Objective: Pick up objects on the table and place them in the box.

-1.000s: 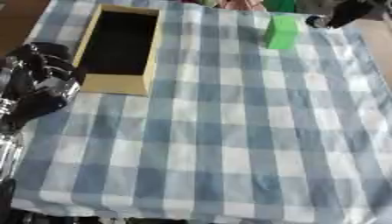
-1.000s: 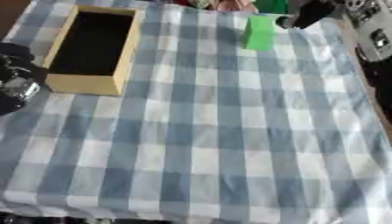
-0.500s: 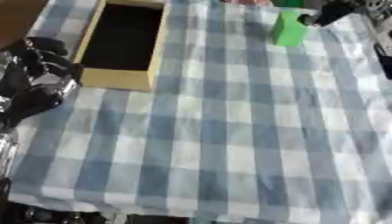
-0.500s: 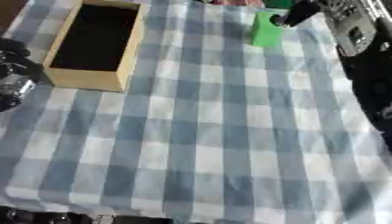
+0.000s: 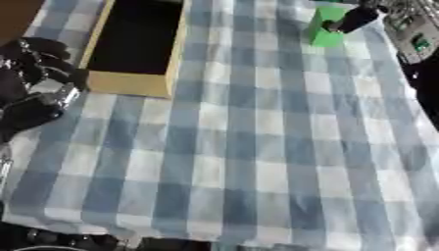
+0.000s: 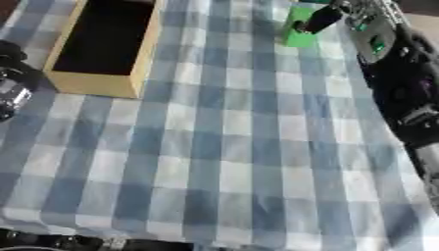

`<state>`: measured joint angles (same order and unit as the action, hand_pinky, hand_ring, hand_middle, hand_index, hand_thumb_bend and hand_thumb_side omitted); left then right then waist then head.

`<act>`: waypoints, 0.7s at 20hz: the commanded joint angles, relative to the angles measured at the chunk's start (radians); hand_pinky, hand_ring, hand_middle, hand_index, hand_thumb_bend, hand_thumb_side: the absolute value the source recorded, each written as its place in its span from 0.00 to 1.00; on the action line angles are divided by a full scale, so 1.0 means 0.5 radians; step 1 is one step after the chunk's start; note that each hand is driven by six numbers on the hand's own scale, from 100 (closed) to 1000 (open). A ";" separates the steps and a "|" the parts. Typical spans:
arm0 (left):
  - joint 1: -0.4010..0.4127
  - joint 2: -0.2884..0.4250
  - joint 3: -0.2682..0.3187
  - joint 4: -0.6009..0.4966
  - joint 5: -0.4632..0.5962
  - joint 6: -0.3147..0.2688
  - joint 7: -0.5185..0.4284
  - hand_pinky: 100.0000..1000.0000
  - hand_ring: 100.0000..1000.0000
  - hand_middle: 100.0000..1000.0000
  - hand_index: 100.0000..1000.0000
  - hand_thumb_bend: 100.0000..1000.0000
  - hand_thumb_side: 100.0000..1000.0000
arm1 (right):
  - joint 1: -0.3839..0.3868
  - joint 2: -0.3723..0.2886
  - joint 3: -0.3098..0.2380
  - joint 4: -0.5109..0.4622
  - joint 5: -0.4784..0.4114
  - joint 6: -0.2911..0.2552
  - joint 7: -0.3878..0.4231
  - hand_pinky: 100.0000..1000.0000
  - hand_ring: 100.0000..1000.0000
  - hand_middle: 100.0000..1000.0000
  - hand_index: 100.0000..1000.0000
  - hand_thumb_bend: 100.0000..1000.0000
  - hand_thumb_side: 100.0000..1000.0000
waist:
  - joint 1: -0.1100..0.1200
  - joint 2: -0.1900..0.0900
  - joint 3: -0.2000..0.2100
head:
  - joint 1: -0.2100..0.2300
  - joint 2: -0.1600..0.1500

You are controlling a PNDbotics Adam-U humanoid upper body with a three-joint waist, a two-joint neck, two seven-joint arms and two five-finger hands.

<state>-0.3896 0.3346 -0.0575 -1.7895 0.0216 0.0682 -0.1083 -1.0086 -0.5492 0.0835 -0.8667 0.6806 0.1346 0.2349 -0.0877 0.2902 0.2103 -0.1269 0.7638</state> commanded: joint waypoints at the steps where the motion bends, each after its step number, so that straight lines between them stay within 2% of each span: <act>1: -0.033 0.029 0.000 -0.043 0.015 -0.004 -0.009 0.50 0.56 0.54 0.65 0.32 0.00 | -0.047 -0.037 -0.033 0.038 0.013 0.010 -0.030 0.73 0.86 0.77 0.88 0.38 0.00 | 0.007 -0.031 0.001 | -0.017 -0.002; 14: -0.037 0.027 -0.004 -0.041 0.019 -0.005 -0.016 0.51 0.56 0.54 0.65 0.32 0.00 | -0.044 -0.028 -0.056 0.147 0.013 0.028 -0.086 0.73 0.85 0.75 0.88 0.38 0.00 | 0.001 -0.025 0.011 | -0.020 -0.011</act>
<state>-0.3923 0.3343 -0.0582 -1.7895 0.0255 0.0672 -0.1128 -1.0104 -0.5415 0.0655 -0.7904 0.6806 0.1463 0.1967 -0.0915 0.2957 0.2155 -0.1342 0.7632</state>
